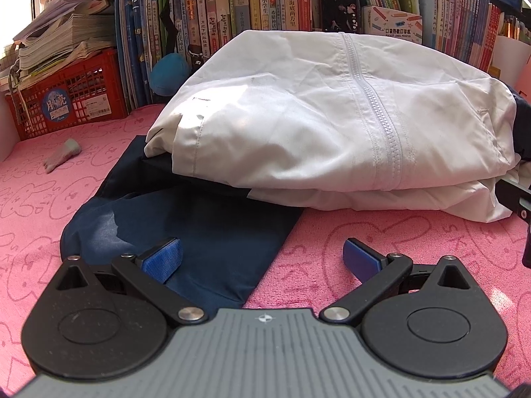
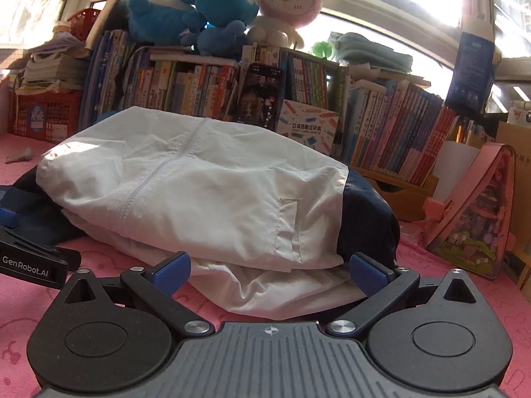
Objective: Fold clothes
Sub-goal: 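Grasp the white jacket with the right tool and lift it off the trousers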
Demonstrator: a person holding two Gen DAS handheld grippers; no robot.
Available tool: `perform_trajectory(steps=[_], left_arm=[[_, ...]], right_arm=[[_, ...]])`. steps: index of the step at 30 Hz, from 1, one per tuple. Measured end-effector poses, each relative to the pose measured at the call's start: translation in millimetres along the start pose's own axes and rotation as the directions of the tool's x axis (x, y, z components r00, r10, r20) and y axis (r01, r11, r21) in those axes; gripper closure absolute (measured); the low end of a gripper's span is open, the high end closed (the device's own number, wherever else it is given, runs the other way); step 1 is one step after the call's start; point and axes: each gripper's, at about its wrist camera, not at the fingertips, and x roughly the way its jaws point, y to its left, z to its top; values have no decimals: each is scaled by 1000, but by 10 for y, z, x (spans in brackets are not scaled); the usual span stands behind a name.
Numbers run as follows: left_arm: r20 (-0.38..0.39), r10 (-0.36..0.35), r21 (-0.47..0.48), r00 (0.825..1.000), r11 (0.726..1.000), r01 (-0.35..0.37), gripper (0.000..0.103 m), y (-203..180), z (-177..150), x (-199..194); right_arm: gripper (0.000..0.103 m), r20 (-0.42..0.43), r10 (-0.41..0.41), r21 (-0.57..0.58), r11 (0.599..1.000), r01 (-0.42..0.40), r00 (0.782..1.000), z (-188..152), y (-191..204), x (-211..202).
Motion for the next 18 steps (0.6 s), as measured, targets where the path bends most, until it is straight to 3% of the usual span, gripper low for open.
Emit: perform_trajectory(steps=[4, 7, 9, 14, 16, 18], left_arm=[[-2, -3, -2, 1000, 1000, 3, 0, 9, -12, -4], [-2, -4, -2, 1000, 1000, 4, 0, 13, -12, -6], [-3, -5, -3, 1000, 1000, 5, 0, 16, -9, -5], [8, -11, -16, 1000, 1000, 12, 0, 41, -10, -25], [58, -17, -37, 998, 999, 19, 0, 92, 12, -85], [111, -10, -31, 994, 999, 14, 0, 113, 85, -133]], right_arm=[[0, -62, -32, -208, 978, 19, 998, 50, 164, 380], [0, -107, 13, -242, 969, -38, 994, 44, 251, 662], [0, -83, -15, -216, 976, -3, 996, 125, 221, 764], [0, 82, -89, 5, 996, 89, 993, 504, -151, 586], [0, 133, -120, 87, 990, 109, 984, 660, -393, 531], [0, 125, -107, 135, 987, 90, 986, 768, -595, 575]])
